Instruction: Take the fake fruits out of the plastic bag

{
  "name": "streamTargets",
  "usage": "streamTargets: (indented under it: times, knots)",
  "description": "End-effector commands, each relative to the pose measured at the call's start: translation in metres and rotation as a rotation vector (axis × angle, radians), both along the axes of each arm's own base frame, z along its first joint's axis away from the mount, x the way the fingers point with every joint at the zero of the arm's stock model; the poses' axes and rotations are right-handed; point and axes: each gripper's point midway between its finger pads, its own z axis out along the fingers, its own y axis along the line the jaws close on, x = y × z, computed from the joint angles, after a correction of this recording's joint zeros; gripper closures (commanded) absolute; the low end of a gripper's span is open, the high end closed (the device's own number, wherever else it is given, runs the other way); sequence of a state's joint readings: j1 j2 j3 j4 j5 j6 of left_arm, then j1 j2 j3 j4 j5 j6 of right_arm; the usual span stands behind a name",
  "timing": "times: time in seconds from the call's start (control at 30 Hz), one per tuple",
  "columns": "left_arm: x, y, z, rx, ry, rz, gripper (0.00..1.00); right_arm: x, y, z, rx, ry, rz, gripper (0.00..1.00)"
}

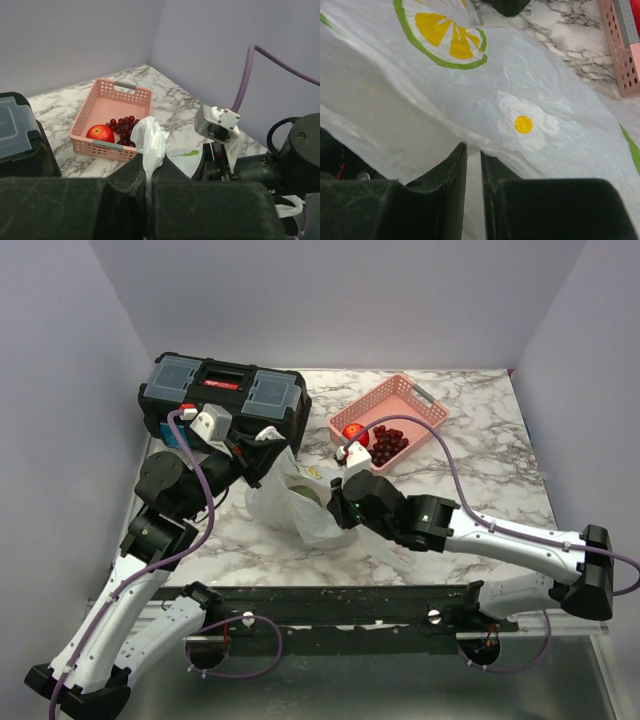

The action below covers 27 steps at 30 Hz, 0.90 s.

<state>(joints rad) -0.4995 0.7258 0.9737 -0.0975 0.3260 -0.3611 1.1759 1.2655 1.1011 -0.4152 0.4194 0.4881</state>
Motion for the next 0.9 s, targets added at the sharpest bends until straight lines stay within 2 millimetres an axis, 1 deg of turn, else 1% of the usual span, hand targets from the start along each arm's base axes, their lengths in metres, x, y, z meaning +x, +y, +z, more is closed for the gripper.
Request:
streamTargets:
  times: [0.0,0.1,0.2,0.3,0.37,0.5,0.6,0.73,0.83,0.87]
  knots:
    - [-0.001,0.001,0.006,-0.006,-0.038,0.001,1.00,0.009,0.001,-0.014,-0.104,-0.019,0.010,0.80]
    - [-0.001,0.000,0.007,-0.006,-0.041,-0.004,1.00,0.006,0.013,-0.034,-0.154,0.012,0.077,0.73]
    - [-0.002,-0.002,0.006,-0.006,-0.038,-0.014,1.00,0.005,0.025,-0.061,-0.190,0.044,0.137,0.61]
    - [-0.001,-0.004,0.004,-0.004,-0.028,-0.021,1.00,0.000,0.038,-0.086,-0.213,0.072,0.207,0.54]
    - [0.000,-0.005,0.003,-0.007,-0.020,-0.026,1.00,0.001,0.042,-0.100,-0.227,0.072,0.224,0.44]
    - [0.001,-0.010,-0.001,-0.009,0.007,-0.049,1.00,0.008,0.035,-0.128,-0.295,0.042,0.214,0.24]
    - [0.002,-0.013,-0.004,-0.010,0.025,-0.062,1.00,0.010,0.025,-0.154,-0.366,0.052,0.193,0.16]
    - [0.003,-0.014,-0.005,-0.010,0.033,-0.061,1.00,0.003,0.013,-0.184,-0.428,0.097,0.197,0.14]
    - [0.004,-0.014,-0.005,-0.010,0.037,-0.061,1.00,0.000,0.006,-0.199,-0.449,0.117,0.185,0.14]
    - [0.004,-0.014,-0.005,-0.009,0.037,-0.059,1.00,0.000,0.003,-0.204,-0.460,0.122,0.178,0.16]
